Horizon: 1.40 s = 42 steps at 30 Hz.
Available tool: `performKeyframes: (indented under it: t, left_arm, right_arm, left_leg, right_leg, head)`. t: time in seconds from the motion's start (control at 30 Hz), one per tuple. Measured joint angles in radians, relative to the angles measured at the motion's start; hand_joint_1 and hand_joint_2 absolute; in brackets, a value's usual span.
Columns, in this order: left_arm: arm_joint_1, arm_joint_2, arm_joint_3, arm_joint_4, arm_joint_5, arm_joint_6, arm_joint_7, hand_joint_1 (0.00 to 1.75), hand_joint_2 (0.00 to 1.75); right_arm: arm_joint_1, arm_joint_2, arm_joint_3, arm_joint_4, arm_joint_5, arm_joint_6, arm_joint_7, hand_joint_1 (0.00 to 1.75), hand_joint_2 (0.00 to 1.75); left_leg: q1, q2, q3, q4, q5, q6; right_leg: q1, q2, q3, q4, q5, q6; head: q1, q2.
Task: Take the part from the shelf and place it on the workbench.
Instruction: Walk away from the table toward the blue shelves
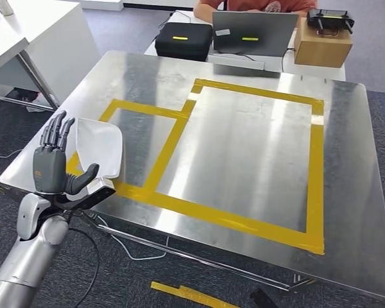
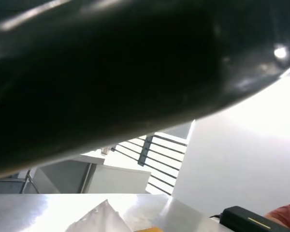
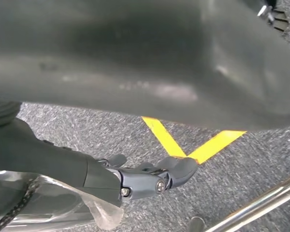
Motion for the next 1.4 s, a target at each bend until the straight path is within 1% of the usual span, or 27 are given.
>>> performKeyframes:
  t: [0.1,0.13,0.17,0.2,0.23,0.3,0.33,0.4,0.47,0.5,0.53,0.63,0.67,0.7,0.73,0.8,0.87,0.9,0.97,1.0,1.07,1.13,1.17,1.23,1.3,1.37,1.4]
  left_arm:
    - [0.004,0.001,0.000,0.000,0.000,-0.001,0.001,0.00,0.00]
    - [0.006,0.001,0.000,0.000,0.000,-0.001,0.001,0.00,0.00]
    - [0.009,0.002,0.000,0.000,0.000,-0.002,0.001,0.00,0.00]
    - [0.011,0.002,0.000,0.000,0.000,-0.002,0.001,0.00,0.00]
    - [0.013,0.002,0.000,-0.001,0.000,-0.002,0.001,0.00,0.00]
    - [0.013,0.004,0.000,-0.005,0.000,-0.002,0.001,0.00,0.00]
    - [0.013,0.005,0.001,-0.009,0.000,-0.002,0.001,0.00,0.00]
    - [0.013,0.008,0.001,-0.015,0.000,-0.002,0.001,0.00,0.00]
    - [0.013,0.009,0.002,-0.017,0.000,-0.002,0.002,0.00,0.00]
    - [0.014,0.008,0.002,-0.017,0.000,-0.002,0.002,0.00,0.00]
    - [0.015,0.008,0.001,-0.018,0.000,-0.002,0.002,0.00,0.00]
    - [0.021,0.007,0.001,-0.019,0.002,-0.003,0.003,0.00,0.00]
    - [0.024,0.007,0.001,-0.019,0.003,-0.003,0.004,0.00,0.00]
    - [0.028,0.007,0.001,-0.019,0.003,-0.003,0.004,0.00,0.00]
    - [0.031,0.007,0.001,-0.019,0.004,-0.003,0.004,0.00,0.00]
    - [0.034,0.007,0.001,-0.019,0.004,-0.003,0.004,0.00,0.00]
    - [0.035,0.008,0.002,-0.022,0.005,-0.003,0.004,0.00,0.00]
    - [0.035,0.008,0.003,-0.024,0.005,-0.003,0.005,0.00,0.00]
    - [0.036,0.008,0.004,-0.025,0.007,-0.004,0.005,0.00,0.00]
    - [0.036,0.008,0.005,-0.025,0.008,-0.004,0.005,0.00,0.00]
    - [0.037,0.010,0.008,-0.025,0.010,-0.004,0.005,0.00,0.00]
    - [0.041,0.010,0.009,-0.025,0.011,-0.004,0.007,0.00,0.00]
    - [0.044,0.010,0.010,-0.025,0.011,-0.004,0.007,0.00,0.00]
    - [0.049,0.010,0.010,-0.026,0.012,-0.004,0.007,0.00,0.00]
    - [0.050,0.010,0.010,-0.029,0.014,-0.004,0.007,0.00,0.00]
    - [0.049,0.010,0.010,-0.038,0.014,-0.004,0.005,0.00,0.00]
    - [0.049,0.010,0.010,-0.041,0.014,-0.004,0.005,0.00,0.00]
  right_arm:
    - [-0.001,0.000,0.000,0.000,-0.001,0.001,0.000,0.00,0.00]
    - [-0.001,0.001,0.000,0.000,-0.001,0.001,0.000,0.00,0.00]
    - [-0.001,0.001,0.000,0.000,-0.001,0.001,0.000,0.00,0.00]
    - [-0.001,0.001,0.000,0.000,-0.002,0.001,0.000,0.00,0.00]
    - [-0.001,0.001,0.000,0.000,-0.002,0.001,0.000,0.00,0.00]
    - [-0.003,0.002,0.000,0.000,-0.003,0.001,0.000,0.00,0.00]
    - [-0.003,0.004,-0.001,0.000,-0.003,0.001,0.000,0.00,0.00]
    - [-0.004,0.006,-0.001,0.000,-0.003,0.001,0.000,0.00,0.00]
    - [-0.004,0.006,-0.001,0.000,-0.003,0.001,0.000,0.00,0.00]
    - [-0.003,0.006,-0.001,0.000,-0.004,0.002,0.000,0.00,0.00]
    - [-0.002,0.006,-0.001,0.000,-0.004,0.002,0.000,0.00,0.00]
    - [-0.002,0.006,-0.001,0.000,-0.004,0.002,0.000,0.00,0.00]
    - [-0.002,0.006,-0.002,0.000,-0.004,0.002,0.000,0.00,0.00]
    - [-0.002,0.006,-0.002,0.000,-0.004,0.002,0.000,0.00,0.00]
    - [-0.002,0.005,-0.002,0.000,-0.004,0.002,0.000,0.00,0.00]
    - [-0.004,0.005,-0.003,0.000,-0.004,0.002,0.000,0.00,0.00]
    - [-0.007,0.005,-0.004,0.000,-0.004,0.001,0.000,0.00,0.00]
    - [-0.009,0.005,-0.004,0.000,-0.004,0.001,0.000,0.00,0.00]
    - [-0.009,0.006,-0.004,0.000,-0.004,0.000,0.000,0.00,0.00]
    - [-0.009,0.006,-0.004,0.000,-0.004,0.000,0.000,0.00,0.00]
    - [-0.008,0.007,-0.004,0.000,-0.004,0.000,0.000,0.00,0.00]
    - [-0.009,0.006,-0.005,0.000,-0.004,0.000,0.000,0.00,0.00]
    - [-0.009,0.006,-0.005,0.000,-0.004,0.000,0.000,0.00,0.00]
    - [-0.009,0.006,-0.005,0.000,-0.003,-0.001,0.000,0.00,0.00]
    - [-0.010,0.006,-0.005,0.000,-0.003,-0.001,0.000,0.00,0.00]
    - [-0.012,0.006,-0.005,0.000,-0.003,-0.002,0.000,0.00,0.00]
    - [-0.013,0.006,-0.005,0.000,-0.003,-0.003,0.000,0.00,0.00]
  left_leg:
    - [-0.003,0.001,-0.048,0.156,-0.119,0.001]
    - [-0.005,0.001,-0.062,0.215,-0.151,0.003]
    - [-0.009,0.001,-0.064,0.250,-0.164,0.009]
    - [-0.013,0.000,-0.050,0.252,-0.160,0.017]
    - [-0.020,0.000,-0.019,0.216,-0.141,0.029]
    - [-0.035,-0.001,0.072,0.085,-0.106,0.058]
    - [-0.041,-0.002,0.109,0.026,-0.099,0.067]
    - [-0.050,-0.002,0.137,-0.030,-0.099,0.071]
    - [-0.051,-0.001,0.132,-0.045,-0.078,0.070]
    - [-0.049,0.001,0.127,-0.053,-0.066,0.072]
    - [-0.046,0.002,0.119,-0.060,-0.053,0.076]
    - [-0.046,0.005,0.082,-0.063,-0.021,0.083]
    - [-0.046,0.006,0.067,-0.062,-0.010,0.083]
    - [-0.046,0.006,0.053,-0.061,0.000,0.082]
    - [-0.046,0.006,0.039,-0.060,0.010,0.080]
    - [-0.046,0.006,0.016,-0.054,0.026,0.073]
    - [-0.048,0.007,0.000,-0.044,0.039,0.063]
    - [-0.049,0.007,-0.005,-0.041,0.046,0.058]
    - [-0.048,0.007,-0.011,-0.040,0.057,0.047]
    - [-0.047,0.006,-0.017,-0.033,0.045,0.041]
    - [-0.042,0.004,-0.041,0.029,-0.028,0.027]
    - [-0.035,0.004,-0.070,0.154,-0.118,0.017]
    - [-0.033,0.004,-0.077,0.210,-0.139,0.015]
    - [-0.028,0.004,-0.052,0.240,-0.119,0.012]
    - [-0.025,0.003,0.037,0.135,-0.073,0.015]
    - [-0.027,0.001,0.137,-0.009,-0.072,0.023]
    - [-0.030,0.000,0.162,-0.053,-0.080,0.028]
  right_leg:
    - [0.011,-0.004,-0.023,0.000,0.019,-0.025]
    - [0.016,-0.005,-0.032,0.000,0.025,-0.030]
    - [0.022,-0.006,-0.042,0.000,0.032,-0.034]
    - [0.028,-0.006,-0.051,0.000,0.039,-0.037]
    - [0.034,-0.006,-0.059,0.000,0.046,-0.039]
    - [0.042,-0.006,-0.073,0.000,0.060,-0.040]
    - [0.044,-0.006,-0.077,-0.001,0.067,-0.039]
    - [0.042,-0.006,-0.081,-0.006,0.081,-0.030]
    - [0.039,-0.005,-0.083,-0.013,0.090,-0.016]
    - [0.039,-0.005,-0.090,-0.008,0.077,-0.011]
    - [0.040,-0.005,-0.100,0.015,0.046,-0.007]
    - [0.039,-0.006,-0.145,0.178,-0.082,0.001]
    - [0.039,-0.007,-0.150,0.226,-0.095,0.004]
    - [0.039,-0.007,-0.143,0.247,-0.085,0.006]
    - [0.039,-0.007,-0.118,0.233,-0.058,0.006]
    - [0.039,-0.009,-0.023,0.115,-0.013,0.005]
    - [0.041,-0.010,0.066,-0.015,-0.021,-0.003]
    - [0.042,-0.010,0.084,-0.048,-0.032,-0.008]
    - [0.043,-0.011,0.080,-0.060,-0.026,-0.024]
    - [0.042,-0.012,0.073,-0.060,-0.017,-0.034]
    - [0.039,-0.016,0.055,-0.062,0.005,-0.051]
    - [0.039,-0.017,0.030,-0.061,0.026,-0.056]
    - [0.040,-0.017,0.016,-0.060,0.037,-0.056]
    - [0.040,-0.017,-0.013,-0.056,0.057,-0.054]
    - [0.040,-0.017,-0.038,-0.051,0.074,-0.047]
    - [0.041,-0.016,-0.052,-0.049,0.091,-0.036]
    - [0.041,-0.015,-0.056,-0.050,0.100,-0.029]
  head:
    - [-0.004,0.000]
    - [-0.004,0.000]
    - [-0.004,0.000]
    - [-0.004,0.000]
    - [-0.004,0.000]
    - [-0.003,0.000]
    - [-0.002,0.000]
    - [-0.002,0.000]
    - [-0.003,0.000]
    - [-0.002,0.000]
    - [0.000,0.000]
    - [0.001,0.000]
    - [0.001,0.000]
    - [0.001,0.000]
    - [0.001,0.000]
    - [0.001,0.000]
    - [0.001,0.000]
    - [0.000,0.000]
    - [0.001,0.000]
    - [0.001,0.000]
    - [-0.001,0.000]
    - [-0.002,0.000]
    - [-0.002,0.000]
    - [-0.003,0.000]
    - [-0.003,0.000]
    - [-0.002,0.000]
    - [-0.002,0.000]
